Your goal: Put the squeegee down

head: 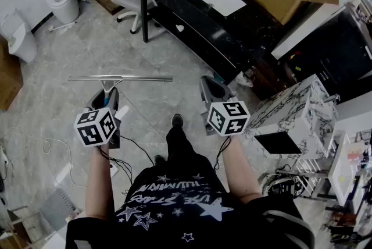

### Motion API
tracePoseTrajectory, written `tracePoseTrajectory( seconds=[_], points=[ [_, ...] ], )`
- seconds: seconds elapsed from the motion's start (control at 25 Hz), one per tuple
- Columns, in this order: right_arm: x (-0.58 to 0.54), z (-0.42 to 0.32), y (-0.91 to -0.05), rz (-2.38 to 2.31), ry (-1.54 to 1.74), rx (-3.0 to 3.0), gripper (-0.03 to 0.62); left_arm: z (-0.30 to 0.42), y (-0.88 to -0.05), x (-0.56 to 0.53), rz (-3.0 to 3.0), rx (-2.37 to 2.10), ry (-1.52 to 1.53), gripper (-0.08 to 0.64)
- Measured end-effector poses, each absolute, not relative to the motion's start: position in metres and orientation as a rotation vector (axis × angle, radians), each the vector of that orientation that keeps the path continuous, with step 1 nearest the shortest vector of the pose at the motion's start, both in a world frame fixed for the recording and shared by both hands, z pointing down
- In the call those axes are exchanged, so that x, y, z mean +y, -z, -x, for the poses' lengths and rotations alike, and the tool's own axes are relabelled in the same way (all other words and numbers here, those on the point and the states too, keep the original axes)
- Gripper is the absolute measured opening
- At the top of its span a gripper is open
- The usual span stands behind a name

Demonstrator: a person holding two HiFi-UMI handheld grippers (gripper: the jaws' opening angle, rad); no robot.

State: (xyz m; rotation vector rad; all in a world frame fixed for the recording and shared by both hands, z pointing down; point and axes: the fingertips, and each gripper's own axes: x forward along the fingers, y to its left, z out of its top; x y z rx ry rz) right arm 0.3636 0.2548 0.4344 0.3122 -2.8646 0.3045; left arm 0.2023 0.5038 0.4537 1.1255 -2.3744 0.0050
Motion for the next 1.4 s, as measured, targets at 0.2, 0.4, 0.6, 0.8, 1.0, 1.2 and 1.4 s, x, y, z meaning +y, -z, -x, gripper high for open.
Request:
tracePoseTrajectory(
  seconds=[0.2,0.4,0.6,0.8,1.0,1.2,1.4],
  points=[
    [0.256,-0.362,-0.434,-0.302,-0.3,-2.858,0.054,-0.2,-0.452,0.502,-1.126,-2.371,-0.008,0.143],
    [0.251,-0.361,-0.436,-0.298,-0.301,-2.856,0.054,-0.2,-0.455,0.495,-1.129,-2.367,-0.007,0.143],
    [0.238,-0.349,-0.438,-0.302,-0.309,-2.853,0.054,-0.188,-0.458,0.482,-1.129,-2.358,-0.008,0.143],
    [0.207,-0.322,-0.441,-0.321,-0.33,-2.864,0.054,-0.156,-0.458,0.453,-1.123,-2.363,-0.01,0.143],
    [0.155,-0.28,-0.438,-0.339,-0.351,-2.887,0.055,-0.112,-0.456,0.405,-1.129,-2.367,-0.016,0.143],
    [0.086,-0.227,-0.431,-0.341,-0.351,-2.9,0.055,-0.063,-0.45,0.338,-1.141,-2.371,-0.012,0.143],
    [0.017,-0.171,-0.425,-0.302,-0.343,-2.909,0.055,-0.011,-0.442,0.271,-1.125,-2.389,-0.008,0.143]
  ],
)
